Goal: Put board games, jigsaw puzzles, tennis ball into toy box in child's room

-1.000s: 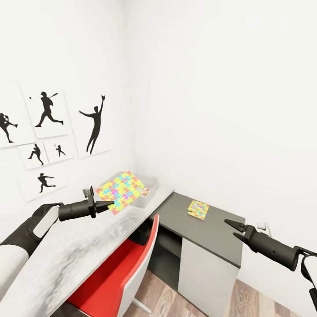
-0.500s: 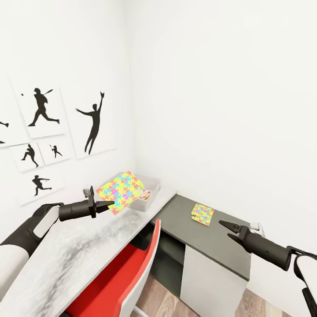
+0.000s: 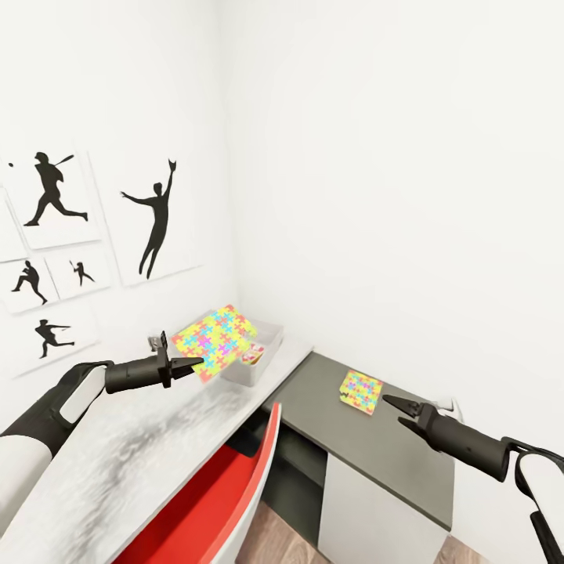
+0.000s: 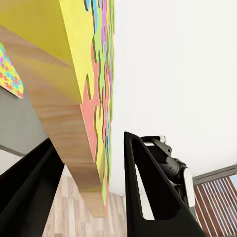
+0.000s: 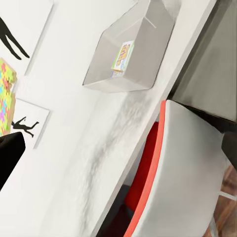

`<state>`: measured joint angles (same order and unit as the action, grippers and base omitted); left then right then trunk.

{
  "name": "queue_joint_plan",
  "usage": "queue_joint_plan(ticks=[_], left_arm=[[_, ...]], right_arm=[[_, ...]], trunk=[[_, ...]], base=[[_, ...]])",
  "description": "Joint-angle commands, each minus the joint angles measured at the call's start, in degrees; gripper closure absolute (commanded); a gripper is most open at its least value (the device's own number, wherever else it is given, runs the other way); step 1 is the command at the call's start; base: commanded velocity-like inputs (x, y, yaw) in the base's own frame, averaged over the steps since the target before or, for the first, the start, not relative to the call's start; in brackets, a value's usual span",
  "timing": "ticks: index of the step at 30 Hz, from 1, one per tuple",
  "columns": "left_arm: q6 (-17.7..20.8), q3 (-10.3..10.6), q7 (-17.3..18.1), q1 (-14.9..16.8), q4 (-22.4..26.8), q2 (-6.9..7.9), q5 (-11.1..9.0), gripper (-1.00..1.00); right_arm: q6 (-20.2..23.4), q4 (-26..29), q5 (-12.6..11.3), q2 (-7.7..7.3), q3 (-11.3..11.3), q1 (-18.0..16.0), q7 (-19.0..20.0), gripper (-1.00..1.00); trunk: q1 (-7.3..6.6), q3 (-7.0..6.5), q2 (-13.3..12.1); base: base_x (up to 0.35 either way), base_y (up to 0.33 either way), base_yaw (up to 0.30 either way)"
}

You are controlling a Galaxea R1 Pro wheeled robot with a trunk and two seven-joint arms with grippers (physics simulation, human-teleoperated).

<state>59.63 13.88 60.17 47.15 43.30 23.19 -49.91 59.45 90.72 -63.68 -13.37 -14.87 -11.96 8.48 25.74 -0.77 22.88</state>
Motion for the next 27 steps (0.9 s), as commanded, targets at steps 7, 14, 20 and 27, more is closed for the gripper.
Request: queue_joint_plan(ticks=[7,14,20,27], left_arm=[[0.22,0.19,0.21,0.04,-0.05,0.03,-0.13,1.00],[0.22,0.19,0.19,0.04,-0.05,0.04,-0.14,1.00],[0.22,0.19,0.21,0.05,-0.05,0.02,-0.11,1.00],[0.22,0.19,0.21,0.03,-0.05,0.02,-0.10,1.00]], right_arm=[[0.23,-0.02,0.57,0.01,0.01,-0.01,0.50,-1.00],[0.23,-0.02,0.57,0.01,0.01,-0.03,0.49,-1.00],[0.23,-0.02,0.57,0.01,0.01,-0.02,0.48,-1.00],[0.31,-0.02,0.57,0.01,0.02,0.00,0.58,-1.00]], trunk=[[0.04,0.02,0.04],[0.04,0.02,0.04],[0.04,0.02,0.04],[0.04,0.02,0.04]], base=[[0.165,-0.104,0.166],[0.167,-0.143,0.275],[0.167,-0.078,0.282],[0.167,-0.004,0.282]])
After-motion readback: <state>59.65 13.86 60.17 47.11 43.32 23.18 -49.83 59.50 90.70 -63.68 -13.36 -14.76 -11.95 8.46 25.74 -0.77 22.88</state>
